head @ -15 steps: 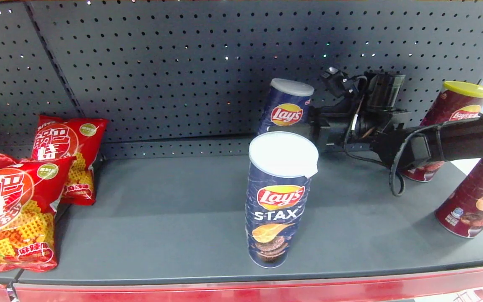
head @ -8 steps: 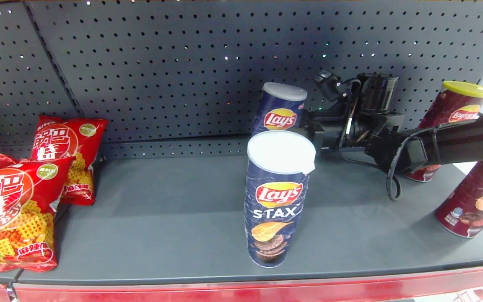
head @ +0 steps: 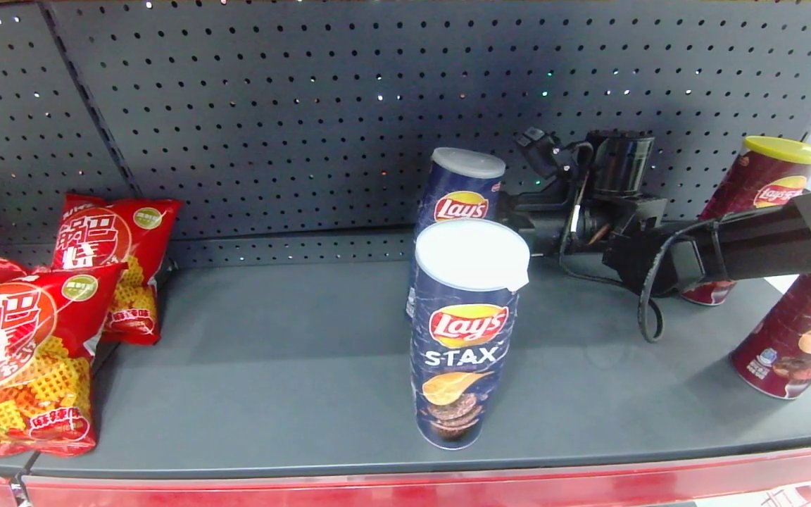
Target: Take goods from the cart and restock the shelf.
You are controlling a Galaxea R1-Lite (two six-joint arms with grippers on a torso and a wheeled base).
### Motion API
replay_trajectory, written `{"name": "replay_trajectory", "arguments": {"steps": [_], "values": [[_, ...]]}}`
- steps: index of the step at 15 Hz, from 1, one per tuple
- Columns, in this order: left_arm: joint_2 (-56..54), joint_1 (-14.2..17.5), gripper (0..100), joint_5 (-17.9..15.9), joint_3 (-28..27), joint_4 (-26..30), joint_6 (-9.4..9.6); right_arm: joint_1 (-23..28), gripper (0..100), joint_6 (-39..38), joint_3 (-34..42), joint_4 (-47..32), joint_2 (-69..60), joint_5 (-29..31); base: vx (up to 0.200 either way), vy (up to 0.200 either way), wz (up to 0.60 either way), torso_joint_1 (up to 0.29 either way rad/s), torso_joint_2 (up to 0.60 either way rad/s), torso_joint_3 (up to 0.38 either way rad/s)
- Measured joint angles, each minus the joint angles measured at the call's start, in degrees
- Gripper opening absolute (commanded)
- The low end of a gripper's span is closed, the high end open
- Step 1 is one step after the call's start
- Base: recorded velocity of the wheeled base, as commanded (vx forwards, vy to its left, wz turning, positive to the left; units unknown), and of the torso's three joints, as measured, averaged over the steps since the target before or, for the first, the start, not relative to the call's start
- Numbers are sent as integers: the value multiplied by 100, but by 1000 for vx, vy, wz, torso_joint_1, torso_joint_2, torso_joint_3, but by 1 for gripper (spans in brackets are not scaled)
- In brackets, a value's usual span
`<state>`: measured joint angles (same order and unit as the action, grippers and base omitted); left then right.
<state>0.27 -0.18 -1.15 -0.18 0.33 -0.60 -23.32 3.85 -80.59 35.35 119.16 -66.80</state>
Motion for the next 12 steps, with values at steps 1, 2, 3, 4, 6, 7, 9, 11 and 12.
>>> {"name": "replay_trajectory", "arguments": {"steps": [1,2,3,4,6,7,9,11,12], "values": [[0,0,100,0,0,0,0,4,100,5,0,1,5,0,0,0,0,0,0,0],[0,0,100,2,0,2,0,4,100,11,9,0,10,2,0,0,0,0,0,0],[0,0,100,2,0,0,0,4,100,20,9,-2,11,0,0,0,0,0,0,0],[0,0,100,2,0,2,0,4,100,28,9,-2,11,0,0,0,0,0,0,0],[0,0,100,2,0,2,0,-2,100,30,11,-2,11,0,0,0,0,0,0,0],[0,0,100,2,0,2,0,-2,100,33,27,0,11,0,0,0,0,0,0,0],[0,2,100,0,0,0,0,-2,100,49,46,0,11,0,0,0,0,0,0,0],[0,0,100,0,0,2,2,1,100,50,50,0,11,-1,0,0,0,0,0,0],[0,0,100,0,0,0,0,1,100,52,50,0,11,0,0,0,0,0,0,0]]}}
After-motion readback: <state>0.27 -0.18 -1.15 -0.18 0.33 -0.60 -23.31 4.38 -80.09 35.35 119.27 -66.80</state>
